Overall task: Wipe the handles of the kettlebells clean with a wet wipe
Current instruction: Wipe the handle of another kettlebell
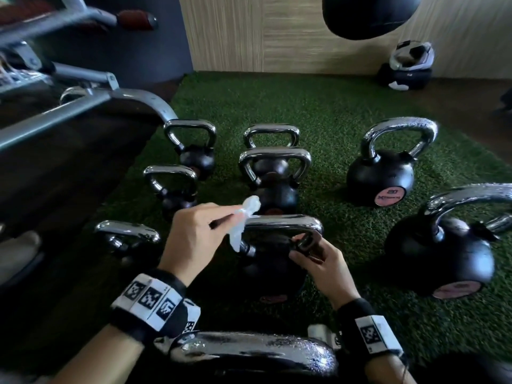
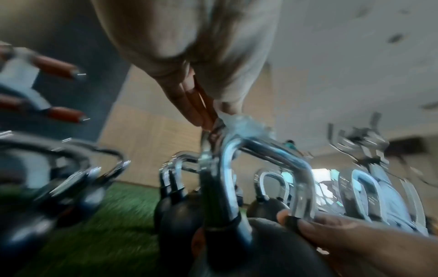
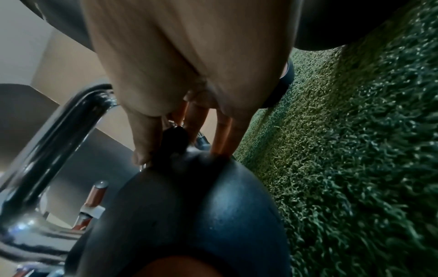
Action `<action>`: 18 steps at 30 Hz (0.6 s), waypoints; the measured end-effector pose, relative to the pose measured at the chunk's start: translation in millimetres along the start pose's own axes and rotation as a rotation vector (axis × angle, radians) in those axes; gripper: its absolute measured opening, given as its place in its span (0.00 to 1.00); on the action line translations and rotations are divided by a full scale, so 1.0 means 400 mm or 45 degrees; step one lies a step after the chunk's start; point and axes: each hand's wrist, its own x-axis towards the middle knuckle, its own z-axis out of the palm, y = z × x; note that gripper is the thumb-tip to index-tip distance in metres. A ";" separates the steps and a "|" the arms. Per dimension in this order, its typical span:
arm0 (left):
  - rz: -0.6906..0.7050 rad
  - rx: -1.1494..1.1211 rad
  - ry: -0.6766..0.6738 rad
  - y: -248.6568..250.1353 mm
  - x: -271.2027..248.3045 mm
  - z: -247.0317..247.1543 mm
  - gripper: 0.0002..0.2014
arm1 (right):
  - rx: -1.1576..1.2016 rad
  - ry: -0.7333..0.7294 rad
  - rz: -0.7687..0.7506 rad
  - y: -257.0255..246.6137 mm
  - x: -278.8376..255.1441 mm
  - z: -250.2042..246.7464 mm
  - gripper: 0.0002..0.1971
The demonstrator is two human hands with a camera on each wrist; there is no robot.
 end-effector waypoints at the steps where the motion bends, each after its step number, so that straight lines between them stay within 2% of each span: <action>1: -0.047 0.003 0.046 -0.021 -0.016 -0.012 0.10 | 0.020 -0.002 0.001 0.001 -0.003 0.000 0.15; 6: -0.111 -0.058 0.095 -0.031 -0.079 -0.011 0.12 | 0.074 -0.008 -0.021 0.008 -0.004 0.000 0.15; 8: -0.287 -0.184 0.109 -0.051 -0.090 -0.002 0.13 | 0.076 -0.009 -0.021 0.013 -0.003 -0.001 0.16; 11: -0.606 -0.505 -0.053 -0.101 -0.112 0.013 0.14 | 0.067 -0.005 -0.031 0.012 -0.004 -0.001 0.15; 13: -0.746 -0.730 -0.080 -0.111 -0.125 0.030 0.12 | 0.070 0.000 -0.040 0.011 -0.005 0.000 0.15; 15: -0.806 -0.859 -0.043 -0.104 -0.134 0.044 0.10 | 0.078 -0.004 -0.043 0.011 -0.007 -0.001 0.15; 18: -0.772 -0.779 -0.101 -0.110 -0.162 0.076 0.10 | 0.065 -0.011 -0.031 0.009 -0.008 -0.004 0.15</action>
